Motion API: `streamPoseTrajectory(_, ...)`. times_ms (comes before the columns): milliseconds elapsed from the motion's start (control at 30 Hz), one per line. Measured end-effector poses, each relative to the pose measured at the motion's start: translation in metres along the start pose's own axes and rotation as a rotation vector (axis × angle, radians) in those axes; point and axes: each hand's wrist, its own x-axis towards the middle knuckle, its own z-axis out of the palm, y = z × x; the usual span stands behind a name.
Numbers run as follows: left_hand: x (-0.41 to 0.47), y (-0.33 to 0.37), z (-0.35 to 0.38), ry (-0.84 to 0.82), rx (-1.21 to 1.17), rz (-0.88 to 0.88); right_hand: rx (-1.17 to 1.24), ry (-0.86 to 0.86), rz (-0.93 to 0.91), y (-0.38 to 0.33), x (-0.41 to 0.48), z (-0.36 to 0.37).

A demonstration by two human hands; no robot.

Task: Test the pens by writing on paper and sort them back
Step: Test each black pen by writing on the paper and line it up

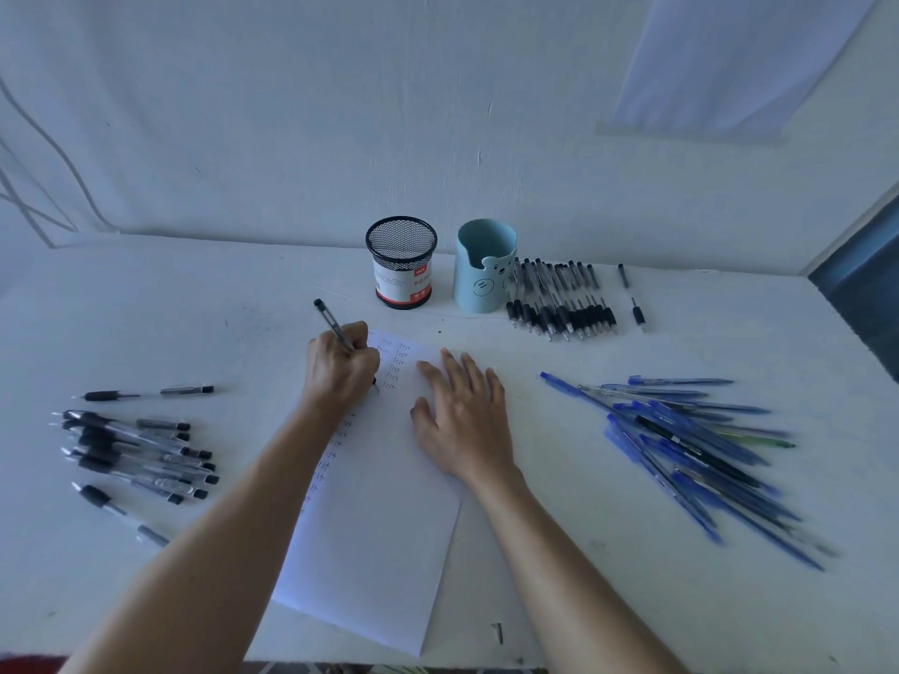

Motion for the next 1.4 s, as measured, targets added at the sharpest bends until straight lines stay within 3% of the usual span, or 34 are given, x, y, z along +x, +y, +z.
streamPoseTrajectory(1400,-0.0042,-0.0003,0.005,-0.041,0.018,0.098,-0.004,0.011,0.007,-0.0002,0.001,0.0022)
